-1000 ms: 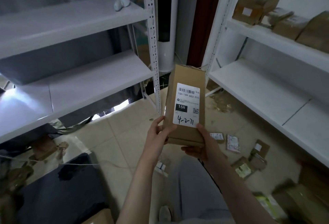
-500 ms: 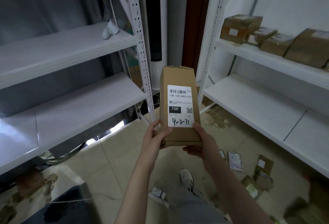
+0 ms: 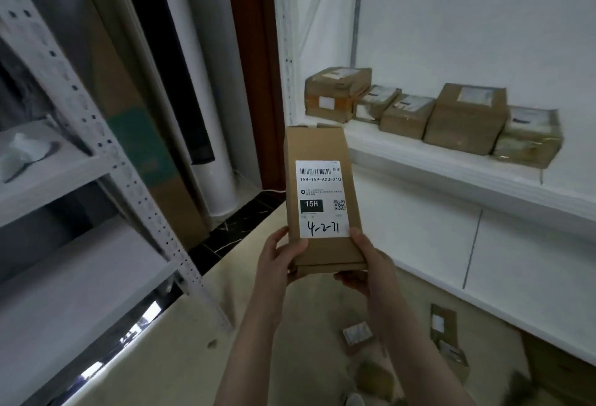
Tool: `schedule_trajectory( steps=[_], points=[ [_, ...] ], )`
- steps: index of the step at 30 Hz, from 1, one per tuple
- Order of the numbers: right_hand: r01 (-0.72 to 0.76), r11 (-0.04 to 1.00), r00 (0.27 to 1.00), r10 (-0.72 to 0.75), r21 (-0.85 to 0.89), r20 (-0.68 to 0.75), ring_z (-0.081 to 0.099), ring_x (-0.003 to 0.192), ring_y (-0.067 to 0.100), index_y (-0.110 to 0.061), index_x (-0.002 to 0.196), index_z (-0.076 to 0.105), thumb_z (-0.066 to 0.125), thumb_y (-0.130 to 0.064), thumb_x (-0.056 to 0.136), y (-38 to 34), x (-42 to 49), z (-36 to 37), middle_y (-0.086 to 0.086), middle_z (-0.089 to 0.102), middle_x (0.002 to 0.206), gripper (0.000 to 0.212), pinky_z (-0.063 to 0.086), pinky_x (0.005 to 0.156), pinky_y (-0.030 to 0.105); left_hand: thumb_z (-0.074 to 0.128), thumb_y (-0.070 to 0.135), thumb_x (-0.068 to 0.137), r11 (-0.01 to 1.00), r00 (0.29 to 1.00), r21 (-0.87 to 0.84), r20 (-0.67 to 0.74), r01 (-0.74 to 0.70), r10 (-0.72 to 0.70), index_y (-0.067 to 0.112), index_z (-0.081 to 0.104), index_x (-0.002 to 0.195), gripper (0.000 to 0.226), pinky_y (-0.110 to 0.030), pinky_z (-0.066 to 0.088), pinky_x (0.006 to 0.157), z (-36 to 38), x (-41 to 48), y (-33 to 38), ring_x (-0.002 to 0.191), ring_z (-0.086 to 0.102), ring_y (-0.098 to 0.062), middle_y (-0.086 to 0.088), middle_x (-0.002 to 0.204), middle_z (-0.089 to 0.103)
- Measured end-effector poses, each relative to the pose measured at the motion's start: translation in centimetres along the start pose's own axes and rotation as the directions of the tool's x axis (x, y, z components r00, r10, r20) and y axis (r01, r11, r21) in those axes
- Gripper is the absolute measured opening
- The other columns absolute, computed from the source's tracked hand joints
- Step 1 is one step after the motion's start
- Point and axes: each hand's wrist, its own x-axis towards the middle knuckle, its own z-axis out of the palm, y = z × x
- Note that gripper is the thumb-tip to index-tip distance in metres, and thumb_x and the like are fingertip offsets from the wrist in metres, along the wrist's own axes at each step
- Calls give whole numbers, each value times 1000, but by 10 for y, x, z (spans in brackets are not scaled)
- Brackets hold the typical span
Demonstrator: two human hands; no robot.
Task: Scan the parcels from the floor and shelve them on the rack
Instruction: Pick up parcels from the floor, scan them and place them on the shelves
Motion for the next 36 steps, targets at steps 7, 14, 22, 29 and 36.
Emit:
schedule_trajectory(
  steps=[7, 14, 22, 29, 36],
  points=[
    [158, 984, 980, -146, 81, -133, 63, 61, 27, -6, 97, 76, 72, -56, 72, -93, 118, -81, 21, 68, 83, 56, 52, 58, 32, 66, 6, 89, 1000, 977, 11, 210, -30, 27, 20, 57, 127, 41, -26, 58, 64, 157, 109, 28, 77, 73, -8, -2, 102, 72],
    [259, 957, 925, -207, 130, -318, 65, 66, 25, -10, 98, 76, 72, -58, 72, -128, 146, -154, 15, 71, 81, 55, 53, 59, 32, 79, 22, 74, 997, 902, 70, 431, -28, -5, 27, 58, 126, 56, -31, 57, 72, 257, 145, 18, 86, 73, -12, 6, 95, 78],
    [464, 875, 750, -304, 140, -587, 58, 66, 19, -9, 112, 71, 62, -44, 77, -144, 150, -243, 6, 65, 81, 50, 49, 68, 33, 71, 44, 69, 989, 731, 149, 675, -2, -100, 33, 57, 130, 64, -37, 59, 89, 366, 148, -7, 105, 69, -12, 10, 111, 73],
    [552, 831, 536, -293, 67, -792, 62, 86, 28, -6, 119, 64, 68, -31, 90, -156, 159, -288, 5, 68, 93, 38, 51, 76, 35, 67, 34, 93, 966, 554, 254, 810, -34, -194, 32, 54, 131, 40, -32, 60, 86, 455, 156, -23, 104, 69, -10, 6, 116, 70],
    [460, 876, 411, -70, 141, -909, 66, 95, 29, -11, 115, 60, 68, -45, 89, -171, 188, -322, 9, 65, 103, 43, 54, 72, 31, 64, 51, 92, 872, 524, 489, 746, -12, -411, 23, 54, 129, 48, -30, 59, 61, 520, 166, -41, 100, 68, -20, -2, 116, 68]
  ],
)
